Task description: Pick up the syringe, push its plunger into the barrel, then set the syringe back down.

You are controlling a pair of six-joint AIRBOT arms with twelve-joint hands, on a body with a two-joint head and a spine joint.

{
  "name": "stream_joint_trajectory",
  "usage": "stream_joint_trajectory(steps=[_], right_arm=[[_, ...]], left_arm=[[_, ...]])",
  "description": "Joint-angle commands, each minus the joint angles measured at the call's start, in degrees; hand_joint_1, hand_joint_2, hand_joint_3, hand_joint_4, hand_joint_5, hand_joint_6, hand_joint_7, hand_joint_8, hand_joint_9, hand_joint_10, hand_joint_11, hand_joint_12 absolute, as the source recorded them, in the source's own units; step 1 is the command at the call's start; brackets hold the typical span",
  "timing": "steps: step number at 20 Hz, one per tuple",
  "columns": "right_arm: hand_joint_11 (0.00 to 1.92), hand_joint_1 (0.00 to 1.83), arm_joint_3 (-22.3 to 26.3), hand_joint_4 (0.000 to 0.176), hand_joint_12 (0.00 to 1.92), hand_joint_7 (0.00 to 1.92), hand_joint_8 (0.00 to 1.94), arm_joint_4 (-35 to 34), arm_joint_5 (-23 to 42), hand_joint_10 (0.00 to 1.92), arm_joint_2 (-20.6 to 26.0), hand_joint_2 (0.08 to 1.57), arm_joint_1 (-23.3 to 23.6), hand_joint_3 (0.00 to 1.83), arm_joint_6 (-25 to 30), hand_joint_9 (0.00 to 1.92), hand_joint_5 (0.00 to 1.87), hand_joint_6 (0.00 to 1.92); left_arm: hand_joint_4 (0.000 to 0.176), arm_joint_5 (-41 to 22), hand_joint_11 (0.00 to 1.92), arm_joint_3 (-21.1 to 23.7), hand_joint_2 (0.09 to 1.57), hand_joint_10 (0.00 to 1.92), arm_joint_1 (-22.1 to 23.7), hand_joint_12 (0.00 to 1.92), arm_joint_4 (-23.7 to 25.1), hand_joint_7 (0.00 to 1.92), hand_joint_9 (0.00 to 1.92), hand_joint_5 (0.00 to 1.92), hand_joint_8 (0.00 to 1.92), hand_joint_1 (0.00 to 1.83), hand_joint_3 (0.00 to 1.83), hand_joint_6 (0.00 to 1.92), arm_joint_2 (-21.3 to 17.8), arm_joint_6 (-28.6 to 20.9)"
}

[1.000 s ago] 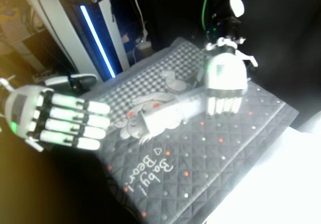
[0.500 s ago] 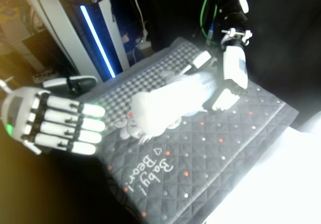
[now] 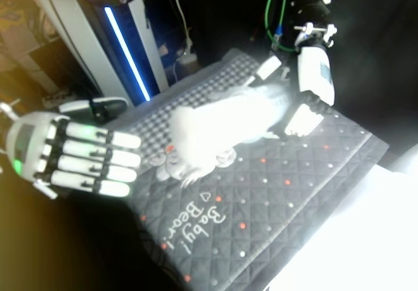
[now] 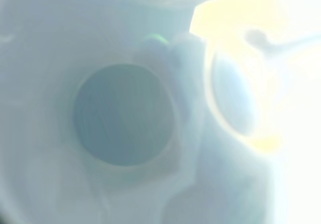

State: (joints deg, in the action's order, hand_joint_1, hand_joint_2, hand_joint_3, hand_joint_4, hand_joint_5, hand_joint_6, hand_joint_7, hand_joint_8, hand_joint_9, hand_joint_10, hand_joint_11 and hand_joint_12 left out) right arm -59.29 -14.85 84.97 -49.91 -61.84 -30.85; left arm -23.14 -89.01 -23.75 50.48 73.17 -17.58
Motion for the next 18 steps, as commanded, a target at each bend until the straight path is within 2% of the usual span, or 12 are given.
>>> stream_joint_trajectory(steps=[1, 4, 15, 18], right_arm=[[0.27, 0.73, -0.2, 0.0, 0.0, 0.31, 0.01, -0.7, 7.0, 0.0, 0.1, 0.64, 0.3, 0.0, 0.4, 0.35, 0.2, 0.0], [0.27, 0.71, -0.1, 0.0, 0.0, 0.32, 0.01, -0.7, 7.0, 0.0, 0.0, 0.63, 0.3, 0.0, 0.4, 0.35, 0.21, 0.01], [0.32, 0.69, -0.1, 0.0, 0.02, 0.34, 0.01, -0.7, 7.0, 0.01, -0.3, 0.63, 0.3, 0.0, 0.4, 0.38, 0.22, 0.0], [0.32, 0.72, -0.2, 0.0, 0.02, 0.35, 0.01, -0.7, 7.0, 0.01, -0.6, 0.66, 0.3, 0.01, 0.4, 0.38, 0.23, 0.01]], left_arm=[[0.0, -5.1, 1.45, 0.1, 1.13, 1.92, 1.1, 1.92, -3.1, 1.33, 1.39, 1.25, 1.92, 1.51, 0.0, 1.92, -0.4, -1.1], [0.0, -5.1, 1.4, 1.6, 1.13, 1.92, 1.5, 1.92, -2.7, 1.33, 1.37, 1.27, 1.92, 1.44, 0.01, 1.92, -1.1, -1.1], [0.0, -5.4, 1.47, 7.0, 1.14, 1.92, 4.5, 1.92, -2.7, 1.28, 1.39, 1.23, 1.92, 1.47, 0.01, 1.92, -4.2, -1.1], [0.0, -4.3, 1.47, 8.9, 1.13, 1.92, 5.6, 1.92, -4.8, 1.28, 1.39, 1.21, 1.92, 1.46, 0.01, 1.92, -5.6, -1.1]])
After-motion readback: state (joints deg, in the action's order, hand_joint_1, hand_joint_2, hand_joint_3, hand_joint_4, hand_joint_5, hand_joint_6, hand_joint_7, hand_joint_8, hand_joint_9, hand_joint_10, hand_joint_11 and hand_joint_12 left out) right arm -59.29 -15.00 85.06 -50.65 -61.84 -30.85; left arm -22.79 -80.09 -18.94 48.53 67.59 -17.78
